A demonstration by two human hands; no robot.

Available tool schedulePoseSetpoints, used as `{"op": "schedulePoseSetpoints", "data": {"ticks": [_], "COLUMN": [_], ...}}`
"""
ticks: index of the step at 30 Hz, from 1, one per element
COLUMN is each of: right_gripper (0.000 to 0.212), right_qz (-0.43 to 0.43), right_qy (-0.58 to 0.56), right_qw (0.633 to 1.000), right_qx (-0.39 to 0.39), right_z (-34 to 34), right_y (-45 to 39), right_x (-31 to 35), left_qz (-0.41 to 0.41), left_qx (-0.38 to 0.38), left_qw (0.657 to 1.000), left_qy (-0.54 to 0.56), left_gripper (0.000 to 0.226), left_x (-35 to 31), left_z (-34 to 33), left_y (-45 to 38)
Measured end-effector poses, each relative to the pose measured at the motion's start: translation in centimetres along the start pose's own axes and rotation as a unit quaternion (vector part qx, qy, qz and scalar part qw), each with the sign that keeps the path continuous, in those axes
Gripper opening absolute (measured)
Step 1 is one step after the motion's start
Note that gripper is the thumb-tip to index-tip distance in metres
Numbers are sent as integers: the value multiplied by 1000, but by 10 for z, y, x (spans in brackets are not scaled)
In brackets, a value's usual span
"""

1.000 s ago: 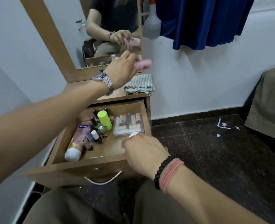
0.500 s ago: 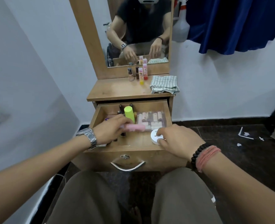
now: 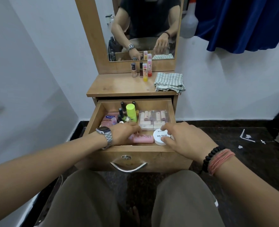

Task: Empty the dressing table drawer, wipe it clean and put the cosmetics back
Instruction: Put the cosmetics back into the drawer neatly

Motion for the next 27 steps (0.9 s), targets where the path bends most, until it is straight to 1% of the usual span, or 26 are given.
{"op": "schedulePoseSetpoints", "data": {"ticks": [3, 8, 11, 17, 27], "right_gripper": [38, 39, 39, 37, 36], "right_qz": [11, 19, 19, 19, 23], "right_qy": [-6, -25, -32, -35, -26], "right_qw": [1000, 999, 999, 999, 999], "right_qx": [-11, -26, -26, -29, -24], "right_z": [2, 4, 5, 6, 5], "right_y": [1, 1, 1, 2, 3], "right_x": [3, 5, 5, 6, 9], "left_qz": [-13, -39, -50, -41, -33], "left_qx": [15, 7, 4, -21, -33], "left_qw": [1000, 997, 996, 994, 994], "left_qy": [-20, -63, -71, -103, -99], "left_gripper": [42, 44, 37, 30, 27], "left_x": [2, -7, -9, -6, -3], "left_z": [0, 3, 1, -1, -4], "left_y": [-2, -9, -15, -22, -27]}}
Point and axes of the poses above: each hand's wrist, its own y-axis away from the middle knuckle, its own z-axis out of the back of the hand, x = y × z, the point moved 3 cm from there along -y, towards the middle knuckle, and after that the axes turned 3 degrees about y, right-handed, at the moved point
